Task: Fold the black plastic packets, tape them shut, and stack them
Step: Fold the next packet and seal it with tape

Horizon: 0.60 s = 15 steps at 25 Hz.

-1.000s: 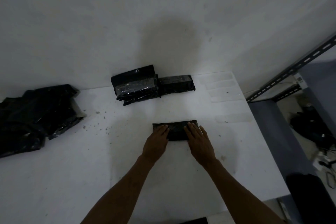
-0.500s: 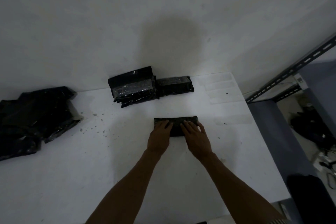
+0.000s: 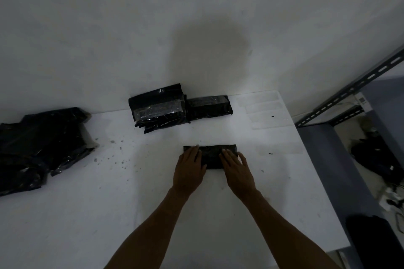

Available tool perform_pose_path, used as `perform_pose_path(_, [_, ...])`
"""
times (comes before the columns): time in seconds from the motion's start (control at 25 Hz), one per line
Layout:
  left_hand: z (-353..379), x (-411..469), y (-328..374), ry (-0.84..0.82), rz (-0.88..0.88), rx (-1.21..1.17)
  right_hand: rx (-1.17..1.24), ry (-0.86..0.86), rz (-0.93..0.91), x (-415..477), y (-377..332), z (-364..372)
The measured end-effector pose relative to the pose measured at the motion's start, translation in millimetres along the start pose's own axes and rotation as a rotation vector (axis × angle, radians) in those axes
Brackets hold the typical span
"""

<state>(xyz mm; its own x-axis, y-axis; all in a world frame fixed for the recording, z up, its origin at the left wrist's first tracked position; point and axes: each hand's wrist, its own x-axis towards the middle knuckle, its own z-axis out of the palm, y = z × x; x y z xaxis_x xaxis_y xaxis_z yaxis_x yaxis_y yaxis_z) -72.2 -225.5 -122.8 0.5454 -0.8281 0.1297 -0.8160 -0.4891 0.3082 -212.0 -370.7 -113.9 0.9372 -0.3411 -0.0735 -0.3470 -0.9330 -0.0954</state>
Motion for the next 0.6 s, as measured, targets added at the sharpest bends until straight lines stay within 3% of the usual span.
perform_pose_path(0.16, [9.9, -9.2, 4.3, -0.003, 0.059, -0.032, 0.033, 0.01, -0.005, 0.5, -1.6, 2.7])
perform_pose_path(0.32, [18.4, -8.0, 3.4, 0.016, 0.012, -0.058, 0.027, -0.001, -0.036, -0.6, 3.9, 3.9])
perform_pose_path(0.6, [20.1, 8.5, 22.6, 0.023, -0.024, -0.076, 0.027, -0.017, 0.094, -8.9, 28.7, 8.5])
